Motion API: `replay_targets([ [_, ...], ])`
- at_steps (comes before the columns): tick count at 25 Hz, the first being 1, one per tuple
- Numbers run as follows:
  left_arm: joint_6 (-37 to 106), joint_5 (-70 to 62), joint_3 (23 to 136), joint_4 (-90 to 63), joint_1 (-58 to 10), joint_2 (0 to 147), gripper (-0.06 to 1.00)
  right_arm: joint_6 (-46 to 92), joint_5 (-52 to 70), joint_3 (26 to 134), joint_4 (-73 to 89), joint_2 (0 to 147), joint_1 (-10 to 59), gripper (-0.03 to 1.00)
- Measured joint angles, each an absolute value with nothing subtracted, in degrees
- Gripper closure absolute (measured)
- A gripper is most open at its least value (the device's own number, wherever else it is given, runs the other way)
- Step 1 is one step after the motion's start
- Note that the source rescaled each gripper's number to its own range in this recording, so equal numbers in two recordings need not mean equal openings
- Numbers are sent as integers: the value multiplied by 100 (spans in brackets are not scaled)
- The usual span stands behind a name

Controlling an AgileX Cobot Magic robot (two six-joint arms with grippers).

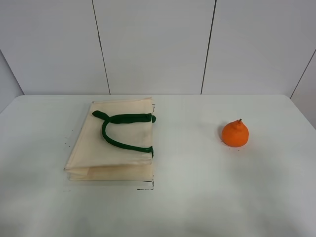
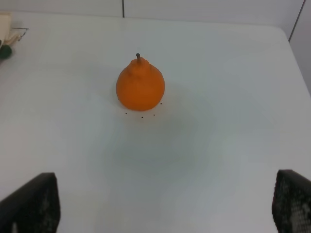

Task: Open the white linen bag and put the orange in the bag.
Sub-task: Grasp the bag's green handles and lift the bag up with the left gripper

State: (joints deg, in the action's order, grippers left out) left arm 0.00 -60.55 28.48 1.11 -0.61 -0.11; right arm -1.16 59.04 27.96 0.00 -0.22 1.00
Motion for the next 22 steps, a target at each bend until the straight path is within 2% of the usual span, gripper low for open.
replay_targets([
  [12,0,-5985,2925,111,-61,214,1,-116,5904,2796,0,-22,100,-3],
  [16,0,-5904,3192,111,-61,1261,-4,-116,5904,2796,0,-22,100,-3],
  [22,145,-5517,4140,92,-61,3852,-5,-116,5904,2796,0,-22,100,-3],
])
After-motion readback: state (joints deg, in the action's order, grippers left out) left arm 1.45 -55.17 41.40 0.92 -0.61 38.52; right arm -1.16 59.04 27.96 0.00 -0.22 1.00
